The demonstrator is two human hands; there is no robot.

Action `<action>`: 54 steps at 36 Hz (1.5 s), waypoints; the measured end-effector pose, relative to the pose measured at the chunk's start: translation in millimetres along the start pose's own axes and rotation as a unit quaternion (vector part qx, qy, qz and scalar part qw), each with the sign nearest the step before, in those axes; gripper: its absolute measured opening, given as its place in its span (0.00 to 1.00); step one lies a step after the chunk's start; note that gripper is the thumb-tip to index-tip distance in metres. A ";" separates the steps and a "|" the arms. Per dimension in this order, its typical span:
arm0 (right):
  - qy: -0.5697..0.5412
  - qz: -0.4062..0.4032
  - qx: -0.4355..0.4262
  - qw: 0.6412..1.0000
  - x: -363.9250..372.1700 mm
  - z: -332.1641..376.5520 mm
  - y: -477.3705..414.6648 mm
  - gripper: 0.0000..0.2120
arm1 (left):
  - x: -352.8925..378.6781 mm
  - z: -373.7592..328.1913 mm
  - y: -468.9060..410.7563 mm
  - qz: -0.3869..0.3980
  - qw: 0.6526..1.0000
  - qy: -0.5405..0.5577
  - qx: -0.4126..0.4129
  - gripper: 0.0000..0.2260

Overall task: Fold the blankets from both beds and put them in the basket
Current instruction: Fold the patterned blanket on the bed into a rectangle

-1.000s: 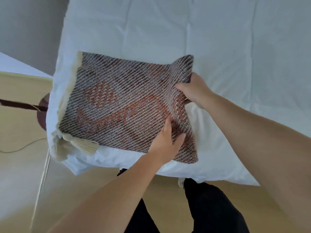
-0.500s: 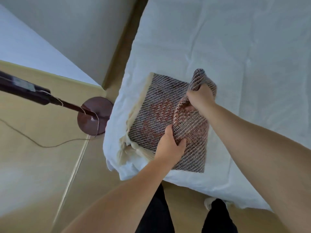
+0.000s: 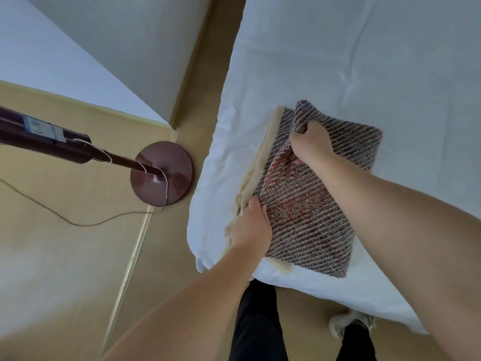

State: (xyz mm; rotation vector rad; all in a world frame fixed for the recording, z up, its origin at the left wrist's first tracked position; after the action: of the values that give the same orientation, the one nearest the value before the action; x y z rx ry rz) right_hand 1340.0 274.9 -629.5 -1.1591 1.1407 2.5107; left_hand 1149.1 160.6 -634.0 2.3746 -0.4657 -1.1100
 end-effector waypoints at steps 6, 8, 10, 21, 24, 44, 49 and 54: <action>-0.010 -0.022 -0.015 1.000 13.1 16.2 -11.8 0.11 | -9.1 14.8 -15.1 -0.013 1.000 0.022 0.010 0.11; -0.003 -0.034 -0.033 0.999 16.3 23.9 -15.2 0.06 | -13.3 19.0 -19.6 -0.020 0.999 0.025 0.013 0.11; 0.011 -0.040 -0.051 0.998 22.6 30.0 -18.8 0.05 | -14.6 25.2 -25.6 -0.021 1.000 0.011 0.007 0.10; 0.047 -0.108 -0.187 0.975 25.1 30.5 -19.1 0.13 | -8.7 12.8 -53.1 -0.067 0.990 -0.074 0.096 0.28; 0.232 -0.183 -0.254 0.921 20.9 24.9 -19.2 0.21 | 3.9 -25.4 -76.2 -0.036 0.979 -0.102 0.175 0.28; 0.340 -0.073 -0.012 0.937 0.4 -139.0 -22.8 0.36 | 38.9 -89.5 -167.9 0.029 0.929 -0.269 0.253 0.30; 0.301 -0.046 -0.018 0.952 38.2 -146.4 32.5 0.37 | 39.3 -61.0 -128.3 0.040 0.929 -0.275 0.245 0.31; 0.278 -0.035 -0.025 0.960 79.8 -161.4 88.8 0.37 | 41.0 -25.3 -87.8 0.041 0.932 -0.278 0.229 0.32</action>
State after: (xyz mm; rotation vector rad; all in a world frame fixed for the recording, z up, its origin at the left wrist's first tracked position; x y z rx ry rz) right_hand 1342.8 87.3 -700.9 -1.9599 1.1141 2.2281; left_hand 1203.0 220.4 -693.5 2.3448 -1.1125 -1.7983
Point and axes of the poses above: each hand's wrist, its own y-axis away from the middle knuckle, its own x-axis out of the palm, z = x × y, the point moved 8 cm from there along -y, towards the middle knuckle, and after that the axes turned 14 degrees about y, right-handed, at the moved point
